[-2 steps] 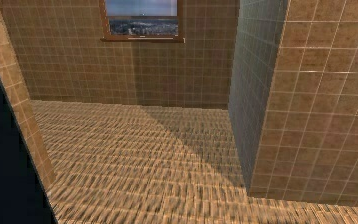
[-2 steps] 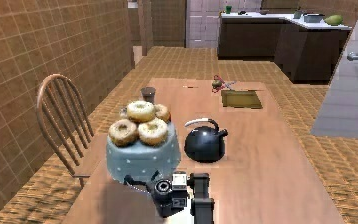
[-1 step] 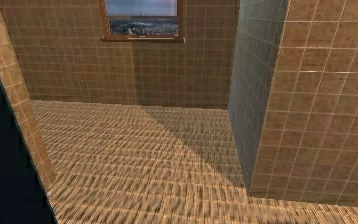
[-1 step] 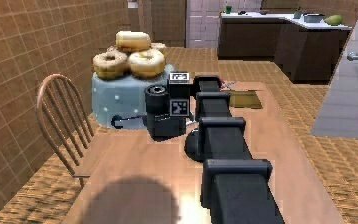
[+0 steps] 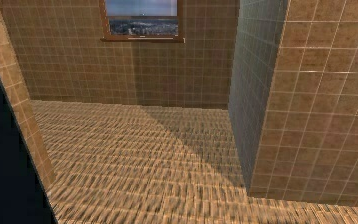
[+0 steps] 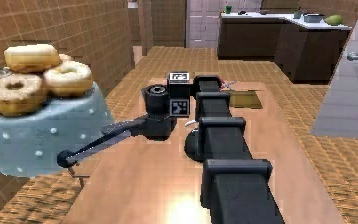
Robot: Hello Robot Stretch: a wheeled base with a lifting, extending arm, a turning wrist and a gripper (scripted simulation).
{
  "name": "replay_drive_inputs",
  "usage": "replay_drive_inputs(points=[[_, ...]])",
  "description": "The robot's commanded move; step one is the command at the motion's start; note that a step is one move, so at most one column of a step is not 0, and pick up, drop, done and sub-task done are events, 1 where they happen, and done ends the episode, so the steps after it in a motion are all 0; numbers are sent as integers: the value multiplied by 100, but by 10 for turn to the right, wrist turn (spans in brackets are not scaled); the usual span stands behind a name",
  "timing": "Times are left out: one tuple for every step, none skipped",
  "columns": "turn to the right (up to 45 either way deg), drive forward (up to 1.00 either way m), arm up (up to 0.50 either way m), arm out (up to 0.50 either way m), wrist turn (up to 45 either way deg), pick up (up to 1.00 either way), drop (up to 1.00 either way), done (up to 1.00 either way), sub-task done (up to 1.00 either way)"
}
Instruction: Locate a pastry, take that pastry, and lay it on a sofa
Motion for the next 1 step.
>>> replay_drive_inputs(points=[[0,0,0,0,-450,0,0,0,0]])
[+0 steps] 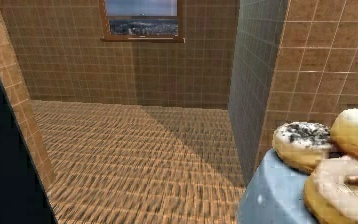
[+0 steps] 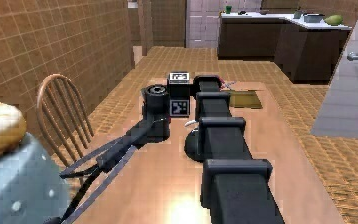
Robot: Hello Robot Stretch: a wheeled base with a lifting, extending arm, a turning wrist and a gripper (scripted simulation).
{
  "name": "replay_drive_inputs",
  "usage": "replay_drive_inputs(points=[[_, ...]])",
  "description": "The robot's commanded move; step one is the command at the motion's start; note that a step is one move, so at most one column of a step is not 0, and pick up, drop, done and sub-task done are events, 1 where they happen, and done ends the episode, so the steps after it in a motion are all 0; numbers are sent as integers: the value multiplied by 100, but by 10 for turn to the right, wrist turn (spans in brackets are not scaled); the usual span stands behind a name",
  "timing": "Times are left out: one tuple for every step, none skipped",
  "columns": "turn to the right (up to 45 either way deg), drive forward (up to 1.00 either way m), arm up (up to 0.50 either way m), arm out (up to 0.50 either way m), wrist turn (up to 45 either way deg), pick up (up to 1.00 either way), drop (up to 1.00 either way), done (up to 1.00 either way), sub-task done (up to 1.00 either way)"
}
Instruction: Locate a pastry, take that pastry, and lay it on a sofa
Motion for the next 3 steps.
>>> replay_drive_inputs(points=[[0,0,0,0,-120,0,0,0,0],[0,0,0,-20,0,0,0,0,0],[30,0,0,0,0,0,0,0,0]])
